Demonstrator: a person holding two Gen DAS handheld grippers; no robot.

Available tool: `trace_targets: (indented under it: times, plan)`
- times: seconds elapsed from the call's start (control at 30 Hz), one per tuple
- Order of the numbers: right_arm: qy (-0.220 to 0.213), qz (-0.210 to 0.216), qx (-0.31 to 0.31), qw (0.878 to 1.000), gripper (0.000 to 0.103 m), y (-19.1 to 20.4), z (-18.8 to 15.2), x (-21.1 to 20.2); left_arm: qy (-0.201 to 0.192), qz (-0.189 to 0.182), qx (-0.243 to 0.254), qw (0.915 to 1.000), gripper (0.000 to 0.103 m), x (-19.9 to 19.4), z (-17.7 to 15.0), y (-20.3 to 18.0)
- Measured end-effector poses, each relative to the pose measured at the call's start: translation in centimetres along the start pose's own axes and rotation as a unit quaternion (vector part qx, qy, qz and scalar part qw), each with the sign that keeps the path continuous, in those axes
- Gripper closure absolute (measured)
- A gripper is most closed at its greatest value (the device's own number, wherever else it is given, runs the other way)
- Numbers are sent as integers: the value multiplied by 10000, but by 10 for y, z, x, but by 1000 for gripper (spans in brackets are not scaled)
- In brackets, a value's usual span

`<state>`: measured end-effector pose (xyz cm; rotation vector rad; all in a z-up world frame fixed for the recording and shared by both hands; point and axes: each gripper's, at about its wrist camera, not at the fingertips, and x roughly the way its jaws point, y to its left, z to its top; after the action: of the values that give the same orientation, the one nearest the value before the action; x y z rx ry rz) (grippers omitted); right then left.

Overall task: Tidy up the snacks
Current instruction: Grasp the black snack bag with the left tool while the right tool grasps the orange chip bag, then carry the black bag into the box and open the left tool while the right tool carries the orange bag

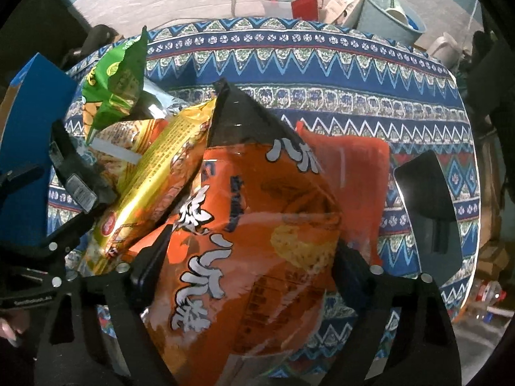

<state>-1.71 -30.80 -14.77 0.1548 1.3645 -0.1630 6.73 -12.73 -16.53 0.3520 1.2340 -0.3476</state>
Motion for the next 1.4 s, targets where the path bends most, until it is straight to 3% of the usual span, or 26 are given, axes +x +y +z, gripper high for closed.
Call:
trace_targets:
  times: [0.17, 0.2, 0.43, 0.5, 0.57, 0.63, 1.03, 1.4]
  plan:
    - [-159, 80, -115, 9998, 30, -8, 0, -4, 2, 82, 186, 9998, 2, 11, 9, -9]
    - [-199, 117, -132, 9996, 37, -11, 1, -6, -2, 50, 182, 9998, 2, 12, 11, -10]
    - [-414, 203, -109, 9989, 39, -22, 1, -14, 124, -243, -74, 9996, 2, 22, 20, -4]
    - [-462, 166, -137, 9987, 40, -25, 2, -16, 115, -377, -147, 9991, 18, 23, 19, -2]
    - [-494, 139, -149, 9986, 40, -24, 2, -17, 248, -394, -155, 9988, 62, 26, 18, -1]
    - [-532, 121, -151, 9984, 40, -21, 1, -19, 293, -384, -187, 9987, 74, 28, 15, 3]
    - [-933, 95, -269, 9952, 40, -8, 5, -45, -157, -639, -515, 9965, 79, -18, 11, 26]
    - [-1352, 202, -400, 9898, 40, 20, 13, -80, -694, -530, -633, 9942, 79, -84, -6, 52]
